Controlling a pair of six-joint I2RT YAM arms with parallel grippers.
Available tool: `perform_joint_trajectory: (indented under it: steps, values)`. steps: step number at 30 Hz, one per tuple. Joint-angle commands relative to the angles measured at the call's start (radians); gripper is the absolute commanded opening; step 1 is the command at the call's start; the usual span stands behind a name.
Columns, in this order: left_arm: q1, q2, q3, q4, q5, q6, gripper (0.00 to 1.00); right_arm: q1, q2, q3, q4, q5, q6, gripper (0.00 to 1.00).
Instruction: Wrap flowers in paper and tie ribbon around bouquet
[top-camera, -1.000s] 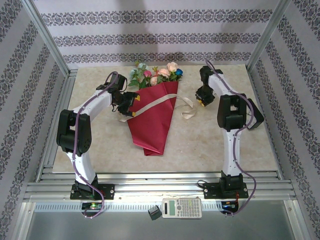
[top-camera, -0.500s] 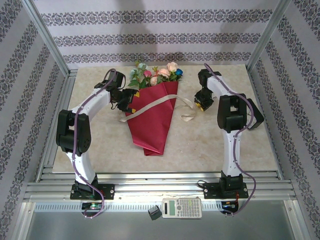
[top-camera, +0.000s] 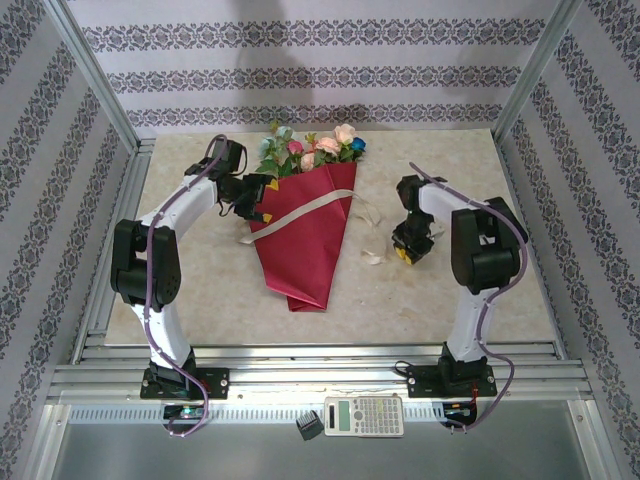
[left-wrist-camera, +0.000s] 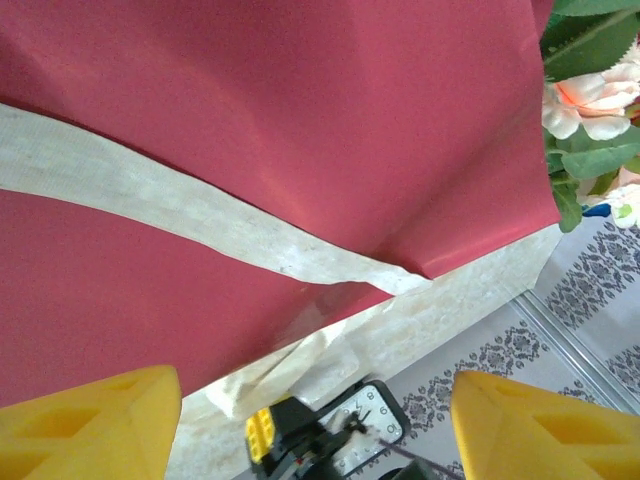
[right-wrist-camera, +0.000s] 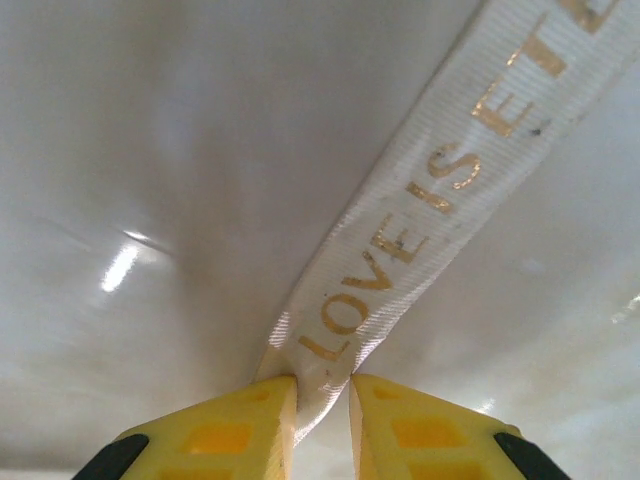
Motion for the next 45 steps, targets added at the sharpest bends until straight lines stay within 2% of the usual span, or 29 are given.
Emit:
perform_joint_trajectory:
  steps: [1,5,9,11,13,16,19,26,32,39,41,43,45]
  values:
    - [0.013,0.005,0.032,-0.011,0.027,0.018,0.71,-0.004,-0.052,-0.100,0.010,0.040,0.030,0.22]
    - [0.013,0.004,0.031,-0.013,0.035,0.034,0.71,-0.002,-0.170,-0.150,0.021,0.081,0.032,0.25]
    - [0.012,0.018,0.030,-0.014,0.059,0.067,0.71,0.038,-0.259,-0.163,0.055,0.101,0.034,0.43]
    - [0.009,0.020,0.019,-0.012,0.062,0.080,0.71,0.049,-0.285,-0.204,0.117,0.050,0.069,0.50]
    - [0.005,0.022,0.004,-0.003,0.067,0.085,0.71,0.049,-0.314,-0.260,0.197,0.012,0.126,0.54]
    - [-0.006,0.025,-0.002,0.006,0.069,0.093,0.71,0.034,-0.321,-0.310,0.277,-0.032,0.205,0.55]
    - [-0.017,0.031,0.008,-0.013,0.060,0.107,0.71,0.020,-0.280,-0.311,0.274,-0.078,0.258,0.55]
    - [-0.027,0.026,0.006,-0.024,0.053,0.117,0.71,-0.006,-0.204,-0.302,0.320,-0.060,0.269,0.54]
    - [-0.026,0.016,0.001,-0.019,0.052,0.110,0.71,0.006,-0.183,-0.331,0.309,-0.050,0.284,0.46]
    - [-0.027,0.025,0.014,-0.026,0.047,0.116,0.71,0.008,-0.156,-0.358,0.335,-0.026,0.283,0.22]
    - [-0.026,0.024,0.013,-0.033,0.044,0.121,0.71,0.010,-0.167,-0.366,0.355,-0.014,0.293,0.09]
    - [-0.027,0.020,0.008,-0.042,0.041,0.127,0.71,0.011,-0.181,-0.354,0.340,0.003,0.288,0.00]
    - [-0.027,0.012,-0.003,-0.055,0.034,0.130,0.71,0.018,-0.218,-0.333,0.309,0.037,0.275,0.00]
